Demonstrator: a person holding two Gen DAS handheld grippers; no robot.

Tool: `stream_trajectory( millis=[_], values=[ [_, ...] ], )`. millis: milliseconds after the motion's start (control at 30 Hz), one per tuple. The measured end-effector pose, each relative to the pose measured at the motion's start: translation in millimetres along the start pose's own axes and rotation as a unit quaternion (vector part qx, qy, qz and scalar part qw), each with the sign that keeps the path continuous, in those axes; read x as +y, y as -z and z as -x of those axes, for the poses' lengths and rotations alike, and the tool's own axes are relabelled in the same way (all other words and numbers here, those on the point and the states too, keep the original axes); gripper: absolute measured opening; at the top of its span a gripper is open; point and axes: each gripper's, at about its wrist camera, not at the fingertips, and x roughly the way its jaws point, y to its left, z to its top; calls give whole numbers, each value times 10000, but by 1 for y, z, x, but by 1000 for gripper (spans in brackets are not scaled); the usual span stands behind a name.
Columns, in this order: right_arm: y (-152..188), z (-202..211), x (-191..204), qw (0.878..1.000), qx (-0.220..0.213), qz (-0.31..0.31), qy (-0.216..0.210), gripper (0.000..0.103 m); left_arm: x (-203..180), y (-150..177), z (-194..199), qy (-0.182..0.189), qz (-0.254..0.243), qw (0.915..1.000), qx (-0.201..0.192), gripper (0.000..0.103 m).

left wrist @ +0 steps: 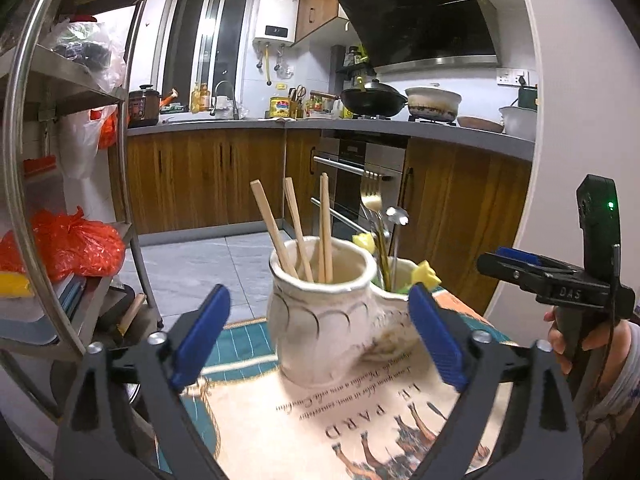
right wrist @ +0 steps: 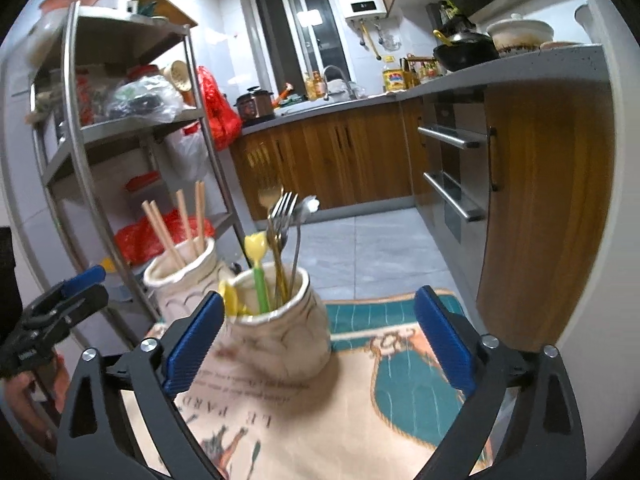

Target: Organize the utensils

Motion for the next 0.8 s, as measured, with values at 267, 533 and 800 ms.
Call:
stream_trajectory(
  millis=[267,533,800],
  values=[
    [25,22,19,9976,-253,640,37,98,-3,22,12,-142,142,9998,-17,97],
    [42,23,33,9936,-397,1061,54,98,-5,39,7,-290,64,9996,14,97],
    [46,22,33,9934,-390,1077,76,98,-10,48,6,-234,-68,9997,-21,97]
  ],
)
